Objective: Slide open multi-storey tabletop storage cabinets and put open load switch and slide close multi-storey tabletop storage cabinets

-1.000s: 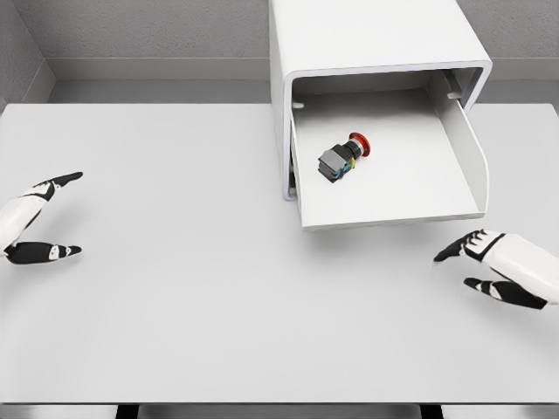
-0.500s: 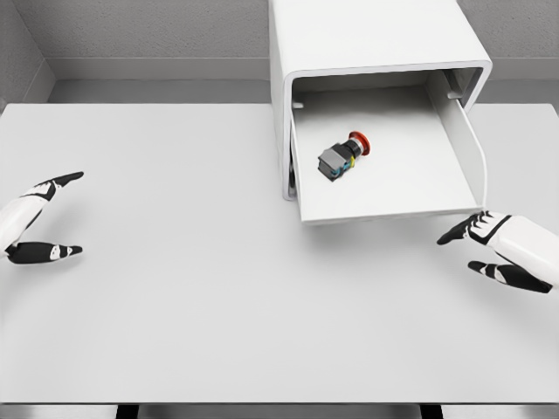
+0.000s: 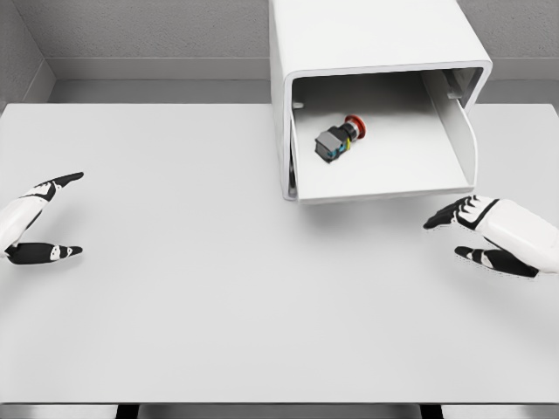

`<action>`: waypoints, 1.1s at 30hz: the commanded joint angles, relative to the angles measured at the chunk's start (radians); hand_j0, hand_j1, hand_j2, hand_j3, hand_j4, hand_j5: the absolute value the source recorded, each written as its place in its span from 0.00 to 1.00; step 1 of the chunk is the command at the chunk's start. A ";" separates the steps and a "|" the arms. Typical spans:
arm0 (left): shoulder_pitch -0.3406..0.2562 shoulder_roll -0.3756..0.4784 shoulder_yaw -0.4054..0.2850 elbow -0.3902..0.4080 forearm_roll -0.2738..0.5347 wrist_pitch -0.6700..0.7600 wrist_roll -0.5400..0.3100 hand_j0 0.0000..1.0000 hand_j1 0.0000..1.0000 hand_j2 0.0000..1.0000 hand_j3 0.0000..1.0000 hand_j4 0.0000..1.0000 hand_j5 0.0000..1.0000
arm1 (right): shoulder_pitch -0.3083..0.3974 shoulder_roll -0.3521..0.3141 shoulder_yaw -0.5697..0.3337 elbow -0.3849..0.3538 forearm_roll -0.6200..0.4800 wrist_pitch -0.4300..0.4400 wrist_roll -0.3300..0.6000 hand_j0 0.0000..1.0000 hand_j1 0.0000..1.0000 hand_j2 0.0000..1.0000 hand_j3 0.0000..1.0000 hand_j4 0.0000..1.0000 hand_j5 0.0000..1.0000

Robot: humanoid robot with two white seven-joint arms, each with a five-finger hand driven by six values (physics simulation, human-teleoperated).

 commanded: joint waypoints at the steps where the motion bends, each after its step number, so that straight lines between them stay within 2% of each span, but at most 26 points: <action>1: 0.000 0.001 0.001 -0.001 0.008 0.003 0.000 1.00 1.00 1.00 1.00 1.00 1.00 | -0.003 0.049 0.001 -0.001 -0.006 0.001 0.041 0.73 0.73 0.73 0.73 0.73 0.73; 7: 0.000 0.001 0.001 -0.001 0.008 0.003 0.000 1.00 1.00 1.00 1.00 1.00 1.00 | -0.026 0.061 0.001 -0.001 -0.006 0.001 0.043 0.77 0.77 0.77 0.77 0.77 0.77; 10: 0.000 0.001 0.001 -0.001 0.010 0.003 0.000 1.00 1.00 1.00 1.00 1.00 1.00 | -0.035 0.083 0.005 -0.001 -0.004 0.001 0.044 0.77 0.77 0.77 0.77 0.77 0.77; 12: 0.000 0.001 0.001 -0.001 0.010 0.003 0.000 1.00 1.00 1.00 1.00 1.00 1.00 | -0.051 0.110 0.005 -0.001 -0.004 0.001 0.096 0.78 0.78 0.78 0.78 0.78 0.78; 19: 0.000 0.001 0.001 -0.001 0.010 0.003 0.000 1.00 1.00 1.00 1.00 1.00 1.00 | -0.086 0.152 0.011 0.003 0.017 0.001 0.107 0.81 0.81 0.81 0.81 0.81 0.81; 21: 0.000 0.001 0.001 -0.001 0.010 0.003 0.000 1.00 1.00 1.00 1.00 1.00 1.00 | -0.146 0.155 0.077 0.013 0.028 0.001 0.107 0.81 0.81 0.81 0.81 0.81 0.81; 26: 0.000 0.001 0.001 -0.001 0.008 0.003 0.000 1.00 1.00 1.00 1.00 1.00 1.00 | -0.172 0.175 0.095 0.036 0.031 0.001 0.129 0.84 0.84 0.84 0.84 0.84 0.84; 30: 0.000 0.001 0.001 -0.001 0.010 0.003 0.000 1.00 1.00 1.00 1.00 1.00 1.00 | -0.250 0.190 0.150 0.085 0.032 0.001 0.132 0.86 0.86 0.86 0.86 0.86 0.86; 33: 0.000 0.002 0.001 -0.001 0.008 0.003 0.000 1.00 1.00 1.00 1.00 1.00 1.00 | -0.275 0.199 0.156 0.100 0.051 0.001 0.132 0.89 0.89 0.89 0.89 0.89 0.89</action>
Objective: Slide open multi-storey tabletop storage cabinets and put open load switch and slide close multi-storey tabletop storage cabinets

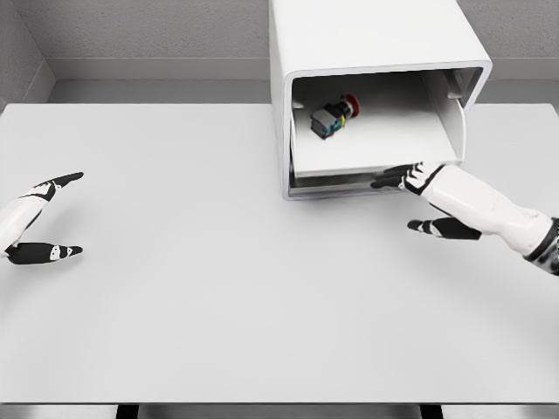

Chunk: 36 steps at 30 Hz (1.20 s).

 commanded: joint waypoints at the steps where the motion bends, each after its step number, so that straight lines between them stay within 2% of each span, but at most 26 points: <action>1: -0.002 0.002 0.000 -0.001 0.008 0.003 0.000 1.00 1.00 1.00 1.00 1.00 1.00 | 0.000 0.006 0.012 0.014 0.000 0.001 0.000 0.89 0.89 0.89 0.89 0.89 0.89; 5: 0.000 0.001 0.000 -0.001 0.008 0.003 0.000 1.00 1.00 1.00 1.00 1.00 1.00 | 0.012 -0.011 0.002 0.003 0.000 0.001 -0.001 0.90 0.90 0.90 0.90 0.90 0.90; 10: -0.002 0.001 -0.001 -0.001 0.006 0.003 0.000 1.00 1.00 1.00 1.00 1.00 1.00 | 0.025 -0.082 -0.004 0.009 -0.007 0.001 -0.010 0.91 0.91 0.91 0.91 0.91 0.91; 31: -0.002 -0.009 -0.004 -0.001 -0.001 0.003 0.000 1.00 1.00 1.00 1.00 1.00 1.00 | 0.014 -0.068 -0.004 0.026 -0.004 0.001 -0.006 0.94 0.94 0.94 0.94 0.94 0.94; 34: 0.000 -0.009 -0.006 -0.001 -0.001 0.003 0.000 1.00 1.00 1.00 1.00 1.00 1.00 | 0.024 -0.080 -0.004 0.020 -0.006 0.001 -0.009 0.94 0.94 0.94 0.94 0.94 0.94; 36: 0.012 -0.007 -0.007 -0.001 -0.001 0.003 0.000 1.00 1.00 1.00 1.00 1.00 1.00 | 0.054 -0.119 -0.040 0.020 -0.012 0.001 -0.017 0.94 0.94 0.94 0.94 0.94 0.94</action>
